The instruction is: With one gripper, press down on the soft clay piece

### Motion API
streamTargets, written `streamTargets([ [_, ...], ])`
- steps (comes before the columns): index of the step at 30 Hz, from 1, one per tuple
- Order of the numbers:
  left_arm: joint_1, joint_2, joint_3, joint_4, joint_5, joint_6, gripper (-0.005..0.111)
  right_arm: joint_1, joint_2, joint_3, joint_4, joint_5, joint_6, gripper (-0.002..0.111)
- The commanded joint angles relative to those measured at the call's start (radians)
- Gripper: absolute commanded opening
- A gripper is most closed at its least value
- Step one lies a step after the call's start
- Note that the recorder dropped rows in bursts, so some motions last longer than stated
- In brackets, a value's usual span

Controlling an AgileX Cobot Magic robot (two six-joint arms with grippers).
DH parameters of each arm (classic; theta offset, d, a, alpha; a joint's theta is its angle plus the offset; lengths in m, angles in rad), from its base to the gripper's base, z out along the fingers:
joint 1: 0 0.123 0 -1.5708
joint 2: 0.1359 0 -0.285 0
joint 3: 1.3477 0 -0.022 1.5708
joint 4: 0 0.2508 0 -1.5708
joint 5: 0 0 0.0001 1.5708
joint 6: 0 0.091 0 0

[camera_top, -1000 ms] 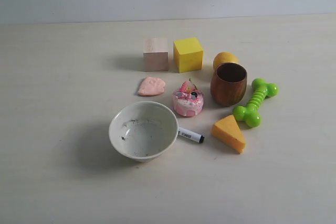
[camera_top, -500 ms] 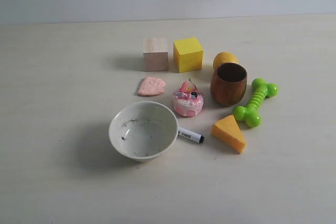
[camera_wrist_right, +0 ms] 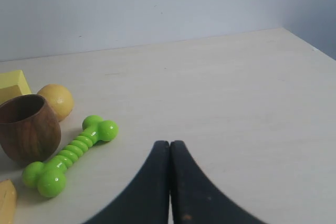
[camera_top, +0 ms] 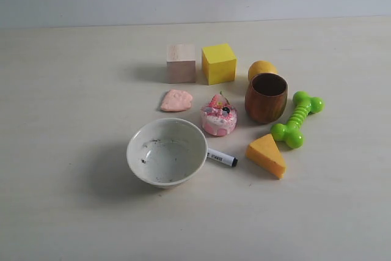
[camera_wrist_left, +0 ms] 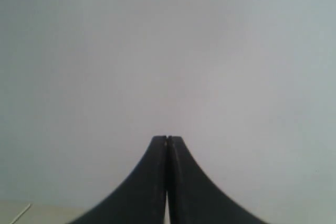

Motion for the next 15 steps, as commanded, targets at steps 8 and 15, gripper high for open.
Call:
streamTargets([
  [8,-0.043,0.384,-0.388,-0.025,0.418,0.108,0.0,0.001,-0.007,0.005,-0.004,-0.009,0.0,0.0],
  [15,-0.192,0.561,-0.485,-0.221,0.567,0.367,0.0,0.001,-0.007,0.005,-0.004,-0.009,0.0,0.0],
])
